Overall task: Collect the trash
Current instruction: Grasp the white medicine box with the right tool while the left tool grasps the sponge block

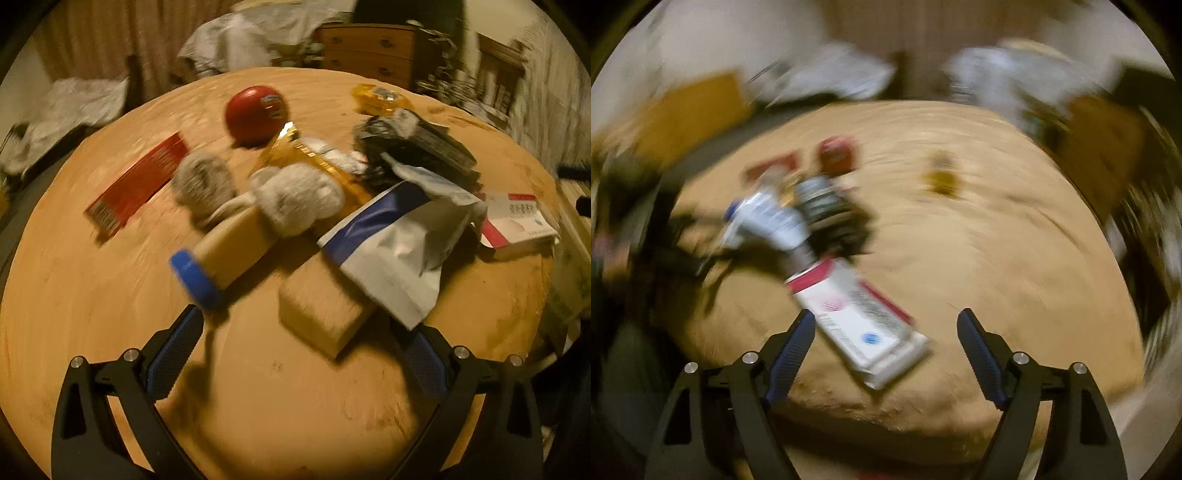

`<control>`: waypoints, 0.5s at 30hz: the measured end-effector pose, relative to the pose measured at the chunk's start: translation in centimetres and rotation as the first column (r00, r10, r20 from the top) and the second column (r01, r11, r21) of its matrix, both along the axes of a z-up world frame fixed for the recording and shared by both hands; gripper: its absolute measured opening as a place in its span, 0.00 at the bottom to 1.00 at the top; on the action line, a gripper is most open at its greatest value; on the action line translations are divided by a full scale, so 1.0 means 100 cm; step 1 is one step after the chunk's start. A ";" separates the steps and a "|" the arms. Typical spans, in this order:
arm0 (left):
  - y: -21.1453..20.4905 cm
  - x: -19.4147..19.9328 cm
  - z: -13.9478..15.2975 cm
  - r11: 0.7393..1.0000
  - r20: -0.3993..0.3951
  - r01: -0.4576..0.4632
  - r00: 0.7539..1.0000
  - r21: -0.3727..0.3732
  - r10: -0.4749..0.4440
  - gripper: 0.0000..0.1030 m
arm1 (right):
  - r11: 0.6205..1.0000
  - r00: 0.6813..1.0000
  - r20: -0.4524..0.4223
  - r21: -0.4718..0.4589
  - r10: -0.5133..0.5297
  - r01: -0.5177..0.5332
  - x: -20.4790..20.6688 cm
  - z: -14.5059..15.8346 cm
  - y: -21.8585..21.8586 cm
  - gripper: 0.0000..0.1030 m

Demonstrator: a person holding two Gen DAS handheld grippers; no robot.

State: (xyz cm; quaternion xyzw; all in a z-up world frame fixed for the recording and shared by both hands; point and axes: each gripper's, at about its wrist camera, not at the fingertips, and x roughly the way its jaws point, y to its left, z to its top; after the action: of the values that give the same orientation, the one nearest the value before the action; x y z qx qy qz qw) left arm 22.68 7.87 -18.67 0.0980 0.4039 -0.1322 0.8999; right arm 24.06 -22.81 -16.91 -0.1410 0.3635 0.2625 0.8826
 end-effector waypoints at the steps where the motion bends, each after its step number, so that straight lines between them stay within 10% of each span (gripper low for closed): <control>1: -0.003 0.003 -0.001 1.000 -0.001 0.022 1.000 0.004 -0.022 0.94 | 0.998 0.999 -0.003 -0.041 0.053 -0.053 0.002 -0.002 0.011 0.79; 6: -0.018 0.009 -0.008 0.994 -0.005 0.106 0.994 0.020 -0.106 0.89 | 0.941 0.973 -0.077 -0.250 0.218 -0.230 0.023 -0.034 0.067 0.79; 8: -0.022 0.010 -0.009 0.992 -0.012 0.124 0.992 0.005 -0.124 0.68 | 0.927 0.970 -0.107 -0.287 0.220 -0.242 0.033 -0.047 0.075 0.78; 15: -0.023 0.001 -0.011 0.997 -0.009 0.073 0.997 -0.017 -0.073 0.47 | 0.971 0.979 -0.137 -0.167 0.149 -0.171 0.035 -0.051 0.076 0.58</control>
State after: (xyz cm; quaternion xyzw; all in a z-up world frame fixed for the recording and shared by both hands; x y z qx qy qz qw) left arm 22.74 5.60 -19.76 0.1046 0.4030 -0.1689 0.8934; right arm 27.53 -15.17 -22.02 -0.2317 0.4269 0.3075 0.8182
